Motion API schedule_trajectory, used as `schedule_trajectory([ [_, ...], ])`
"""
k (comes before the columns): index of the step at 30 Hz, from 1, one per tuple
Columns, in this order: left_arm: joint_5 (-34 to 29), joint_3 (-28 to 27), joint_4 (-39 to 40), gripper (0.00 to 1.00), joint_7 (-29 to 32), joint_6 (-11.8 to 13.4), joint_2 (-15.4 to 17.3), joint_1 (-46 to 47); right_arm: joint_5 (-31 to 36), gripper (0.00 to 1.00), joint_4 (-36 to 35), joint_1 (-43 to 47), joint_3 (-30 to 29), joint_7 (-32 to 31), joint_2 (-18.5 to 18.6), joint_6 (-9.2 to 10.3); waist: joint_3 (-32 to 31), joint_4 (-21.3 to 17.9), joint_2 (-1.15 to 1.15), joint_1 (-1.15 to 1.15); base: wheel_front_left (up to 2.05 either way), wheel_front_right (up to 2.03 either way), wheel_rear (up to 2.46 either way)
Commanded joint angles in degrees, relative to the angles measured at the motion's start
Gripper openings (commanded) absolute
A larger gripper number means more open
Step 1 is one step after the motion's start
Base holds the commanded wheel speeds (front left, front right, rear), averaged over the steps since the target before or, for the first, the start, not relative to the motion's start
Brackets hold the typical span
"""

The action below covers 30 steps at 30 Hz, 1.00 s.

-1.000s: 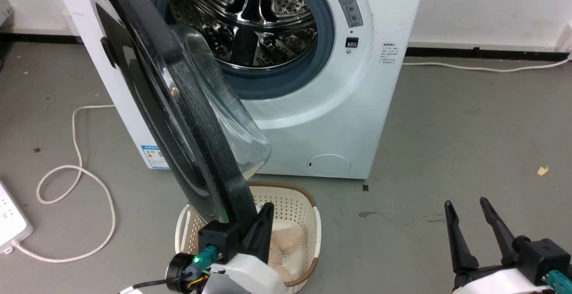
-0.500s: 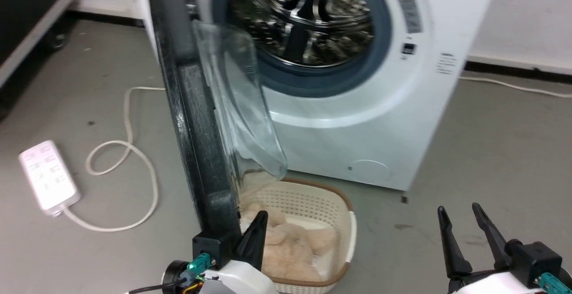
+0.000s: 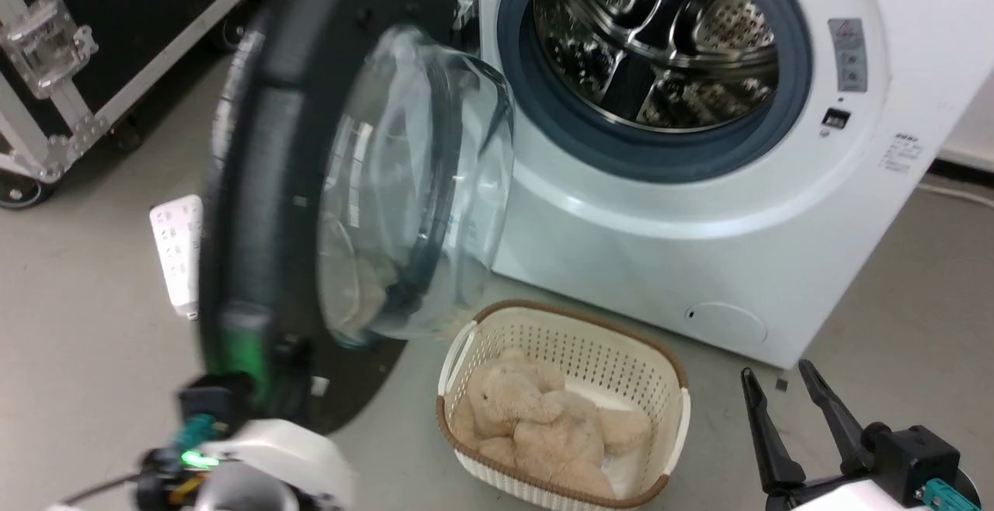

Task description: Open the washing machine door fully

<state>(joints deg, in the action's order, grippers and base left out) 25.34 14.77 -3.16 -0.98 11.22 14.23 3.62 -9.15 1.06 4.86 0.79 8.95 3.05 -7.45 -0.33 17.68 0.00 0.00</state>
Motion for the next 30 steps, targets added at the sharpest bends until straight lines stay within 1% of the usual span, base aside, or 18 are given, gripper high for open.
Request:
schedule_trajectory([
  [1,0.84,-2.33,1.17,0.00,0.19,0.64,1.77,0.28,0.20,1.00,-0.21,-0.25,0.19,-0.02,-0.17,-0.03,1.38,0.43,0.00,0.00,0.00,0.00,0.00],
  [5,2.29,-7.39,1.79,0.00,1.06,1.05,6.13,1.43,1.23,1.00,-1.18,-1.23,0.33,-0.64,-0.17,-0.03,4.20,0.08,0.00,0.00,0.00,0.00,0.00],
  [6,2.29,-7.39,1.79,0.00,1.06,1.05,6.13,1.43,1.23,1.00,-1.18,-1.23,0.33,-0.64,-0.17,-0.03,4.20,0.08,0.00,0.00,0.00,0.00,0.00],
  [7,2.72,-8.64,1.61,0.00,1.32,0.99,7.29,1.92,1.49,1.00,-1.48,-1.49,0.23,-0.82,-0.17,-0.03,4.95,-0.06,0.00,0.00,0.00,0.00,0.00],
  [9,3.65,-10.81,0.98,0.00,1.79,0.69,9.27,3.17,2.07,1.00,-2.04,-2.01,0.01,-1.38,-0.17,-0.03,6.55,-0.31,0.00,0.00,0.00,0.00,0.00],
  [10,4.84,-12.76,-0.22,0.00,2.25,0.24,10.86,4.75,2.75,1.00,-2.47,-2.51,-0.16,-1.88,-0.17,-0.03,8.15,-0.56,0.00,0.00,0.00,0.00,0.00],
  [11,4.84,-12.76,-0.22,0.00,2.25,0.24,10.86,4.75,2.75,1.00,-2.47,-2.51,-0.16,-1.88,-0.17,-0.03,8.15,-0.56,0.00,0.00,0.00,0.00,0.00],
  [16,6.89,-16.12,-4.97,0.00,3.36,-1.33,14.83,9.10,3.67,1.00,-4.20,-4.08,-0.55,-2.72,0.22,-0.03,12.20,-1.53,0.00,0.00,0.00,0.00,0.00],
  [22,9.77,-19.87,-12.57,0.00,2.94,-3.03,17.95,14.47,3.28,1.00,-5.03,-5.33,-1.16,-3.29,1.13,-0.03,15.47,-2.50,0.00,0.00,0.00,0.00,0.00],
  [28,10.20,-20.81,-19.42,0.00,1.41,-4.45,19.99,17.71,2.92,1.00,-4.31,-6.05,-1.75,-2.82,1.71,-0.03,16.44,-3.31,0.00,0.00,0.00,0.00,0.00],
  [29,10.10,-21.06,-21.84,0.00,-0.72,-5.42,20.59,18.82,2.69,1.00,-3.70,-6.36,-2.28,-2.42,1.69,-0.03,16.16,-3.60,0.00,0.00,0.00,0.00,0.00],
  [30,9.86,-21.11,-22.33,0.00,-1.99,-5.46,20.49,19.13,2.65,1.00,-3.44,-6.41,-2.33,-2.27,1.74,-0.03,15.89,-3.64,0.00,0.00,0.00,0.00,0.00],
])
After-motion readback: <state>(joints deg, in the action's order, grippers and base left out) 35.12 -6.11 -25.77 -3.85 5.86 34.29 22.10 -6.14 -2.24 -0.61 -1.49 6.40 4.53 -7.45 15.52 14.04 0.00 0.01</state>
